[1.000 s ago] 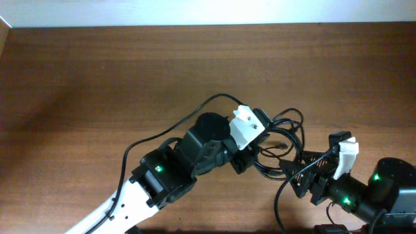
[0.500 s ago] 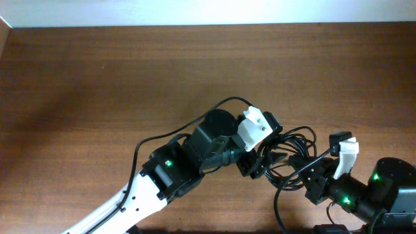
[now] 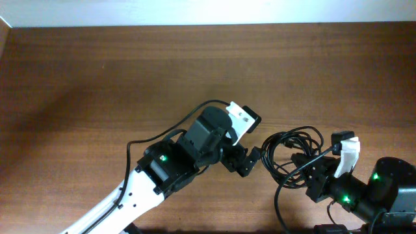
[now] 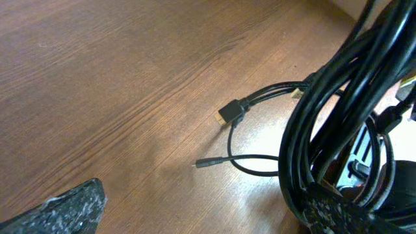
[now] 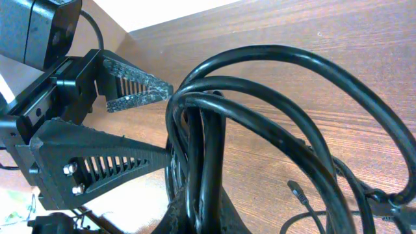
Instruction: Untangle cables
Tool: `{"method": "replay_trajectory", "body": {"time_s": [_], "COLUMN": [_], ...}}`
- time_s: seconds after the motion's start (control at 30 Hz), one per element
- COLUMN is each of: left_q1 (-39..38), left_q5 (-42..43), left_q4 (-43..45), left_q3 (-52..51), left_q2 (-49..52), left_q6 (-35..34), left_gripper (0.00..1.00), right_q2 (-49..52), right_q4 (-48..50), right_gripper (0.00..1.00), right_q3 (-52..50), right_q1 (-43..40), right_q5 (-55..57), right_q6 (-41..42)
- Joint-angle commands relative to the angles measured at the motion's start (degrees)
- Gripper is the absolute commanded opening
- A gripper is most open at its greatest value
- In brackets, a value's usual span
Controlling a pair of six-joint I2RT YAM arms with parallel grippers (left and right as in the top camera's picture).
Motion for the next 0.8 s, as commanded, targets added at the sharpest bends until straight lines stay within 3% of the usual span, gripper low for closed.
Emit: {"method": "replay_trajectory", "body": {"time_s": [0.0,0.37,0.57,0.67,0.77], "left_q1": [0.28,0.28,0.31,0.31,0.35], "left_q5": [2.64,1.86,-15.17,-24.33,-24.96], "left_q4": [-0.24,-0.28,-3.45,-6.88,-8.00], "left_q3": [0.26,0.26,0.26,0.26,0.26], "left_q2": [-0.81,-0.70,-0.70,-0.70,-0.70], "left_q6": [-0.52,-0.55,-0.61,-5.51,-5.95], "left_gripper": [0.96,0.96,0.94,0.94,0.93], "right_q2": [-0.15,-0.15,-0.15,-0.15,-0.15], "right_q4": [1.16,5.70,6.25,6.25,6.25], "right_gripper": [0.04,0.04,0.04,0.04,0.04], "right_q3": [0.72,0.72,0.72,0.72,0.72], "right_q1": [-0.15,-0.15,-0.15,-0.15,-0.15], "right_q5": [-3.02,-16.94,-18.21,-18.18,-18.14], "right_q6": [0.04,-0.17,-0.17,-0.17,-0.17]}}
